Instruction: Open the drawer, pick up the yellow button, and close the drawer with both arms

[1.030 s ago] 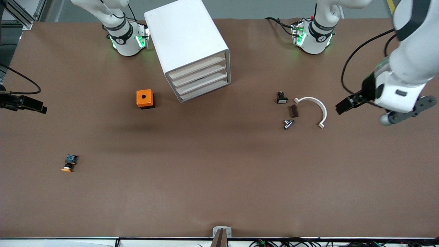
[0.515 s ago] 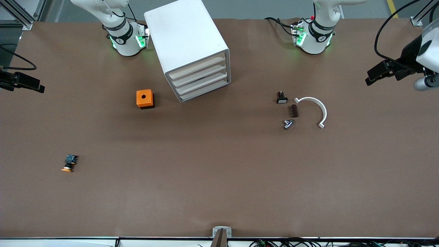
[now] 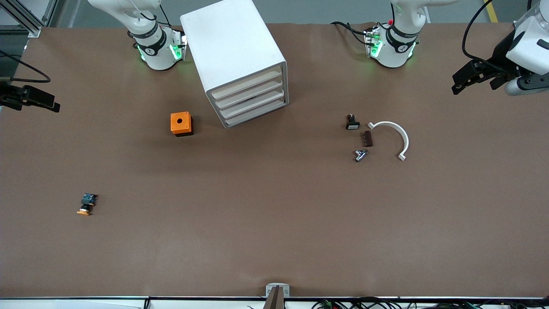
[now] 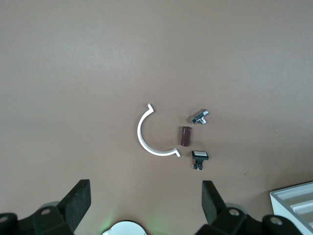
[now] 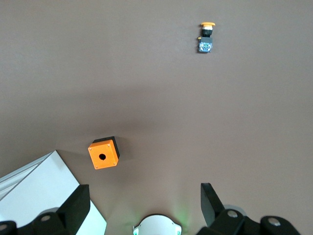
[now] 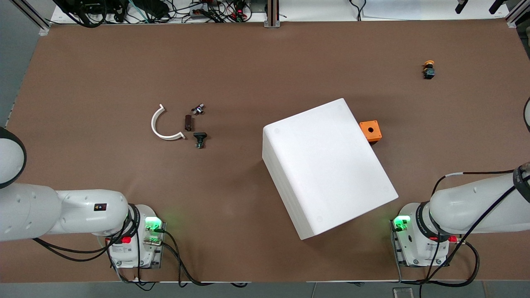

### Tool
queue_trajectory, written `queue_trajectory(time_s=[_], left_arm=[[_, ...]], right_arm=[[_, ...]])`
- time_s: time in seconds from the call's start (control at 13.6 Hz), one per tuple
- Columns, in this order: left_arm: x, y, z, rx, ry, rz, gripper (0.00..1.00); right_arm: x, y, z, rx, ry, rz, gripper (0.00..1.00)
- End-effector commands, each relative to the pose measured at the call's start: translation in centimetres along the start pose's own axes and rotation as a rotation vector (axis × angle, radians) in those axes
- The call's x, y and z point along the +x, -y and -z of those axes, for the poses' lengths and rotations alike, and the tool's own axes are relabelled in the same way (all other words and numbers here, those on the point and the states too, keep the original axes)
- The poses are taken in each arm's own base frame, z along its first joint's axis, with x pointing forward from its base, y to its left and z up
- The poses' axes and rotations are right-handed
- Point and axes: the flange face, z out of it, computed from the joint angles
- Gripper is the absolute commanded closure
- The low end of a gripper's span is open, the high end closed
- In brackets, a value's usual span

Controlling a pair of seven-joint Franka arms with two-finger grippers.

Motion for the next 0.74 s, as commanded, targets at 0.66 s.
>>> queue_trajectory(time_s=[0.66], left_arm=[[0.9, 1.3, -0.4, 0.035, -0.037, -0.040, 0.00]], right_arm=[[-4.9, -1.7, 0.3, 0.059, -0.074, -0.093, 0.00]])
